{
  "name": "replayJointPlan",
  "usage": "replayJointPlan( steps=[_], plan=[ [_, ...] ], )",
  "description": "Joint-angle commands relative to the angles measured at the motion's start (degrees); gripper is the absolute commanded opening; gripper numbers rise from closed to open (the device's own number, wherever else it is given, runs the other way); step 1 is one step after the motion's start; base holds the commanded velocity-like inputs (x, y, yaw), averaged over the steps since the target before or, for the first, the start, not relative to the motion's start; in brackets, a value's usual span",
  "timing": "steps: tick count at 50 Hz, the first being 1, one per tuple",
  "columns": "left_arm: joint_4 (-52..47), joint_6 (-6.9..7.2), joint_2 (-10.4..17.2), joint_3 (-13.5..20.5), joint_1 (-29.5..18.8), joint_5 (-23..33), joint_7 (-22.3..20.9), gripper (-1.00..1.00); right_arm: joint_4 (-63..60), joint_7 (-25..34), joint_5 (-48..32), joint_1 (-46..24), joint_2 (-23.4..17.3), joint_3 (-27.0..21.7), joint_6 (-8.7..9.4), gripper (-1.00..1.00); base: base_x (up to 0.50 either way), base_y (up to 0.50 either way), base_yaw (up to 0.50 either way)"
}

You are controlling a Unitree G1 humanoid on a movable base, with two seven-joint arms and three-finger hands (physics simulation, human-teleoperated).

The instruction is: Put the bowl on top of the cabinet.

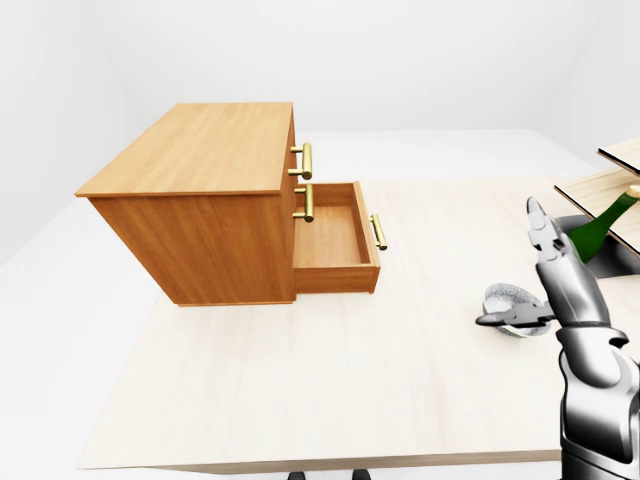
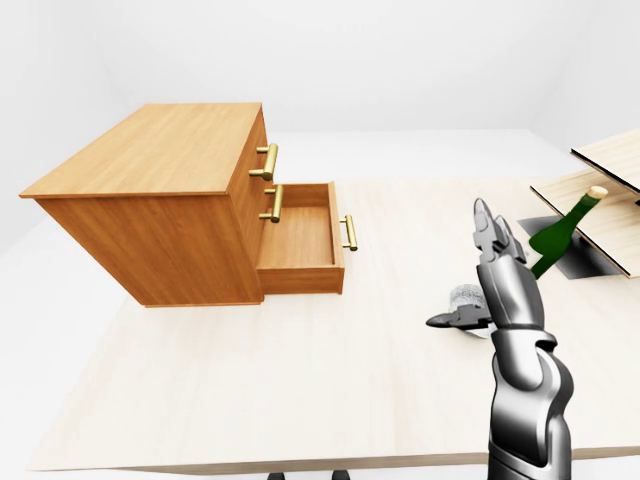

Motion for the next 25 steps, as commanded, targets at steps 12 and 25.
replayJointPlan(
  steps=[12,25],
  plan=[
    [0.08,0.00,0.24,0.20,-0.05,-0.24,0.17,1.00,3.70,-1.68,-2.59,1.32,0.23,0.15,-2.91,1.00,0.00,0.00,0.00],
    [0.02,0.00,0.32,0.38,0.15,-0.40,0.20,1.00,7.57,-3.72,-3.80,1.86,0.00,0.49,-4.29,1.00,0.00,0.00,0.00]
  ],
)
